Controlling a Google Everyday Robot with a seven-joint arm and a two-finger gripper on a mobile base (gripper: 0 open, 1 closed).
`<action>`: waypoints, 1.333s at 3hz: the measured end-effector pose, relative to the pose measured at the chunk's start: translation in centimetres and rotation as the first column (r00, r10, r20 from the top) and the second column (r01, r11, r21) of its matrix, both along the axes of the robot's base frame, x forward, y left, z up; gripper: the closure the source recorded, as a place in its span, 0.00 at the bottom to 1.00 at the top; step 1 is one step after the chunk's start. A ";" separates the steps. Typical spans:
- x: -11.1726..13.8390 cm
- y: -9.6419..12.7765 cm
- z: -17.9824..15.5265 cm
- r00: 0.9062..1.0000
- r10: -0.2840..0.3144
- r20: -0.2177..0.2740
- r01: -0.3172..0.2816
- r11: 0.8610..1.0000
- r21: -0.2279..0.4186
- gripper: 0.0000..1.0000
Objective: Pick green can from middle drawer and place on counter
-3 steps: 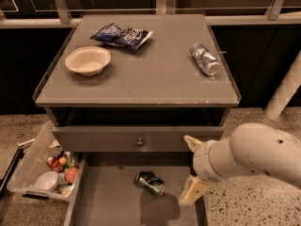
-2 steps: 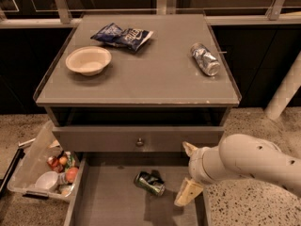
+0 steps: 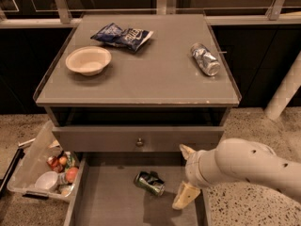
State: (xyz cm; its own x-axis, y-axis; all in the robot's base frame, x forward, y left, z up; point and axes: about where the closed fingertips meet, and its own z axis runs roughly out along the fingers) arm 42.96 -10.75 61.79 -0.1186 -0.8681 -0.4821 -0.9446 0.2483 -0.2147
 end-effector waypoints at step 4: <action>2.1 3.0 -13.8 0.998 -0.054 -0.036 0.060 0.979 0.192 0.00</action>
Offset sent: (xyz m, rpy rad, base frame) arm 0.0195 0.0174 -0.1220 0.1382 0.0284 -0.0432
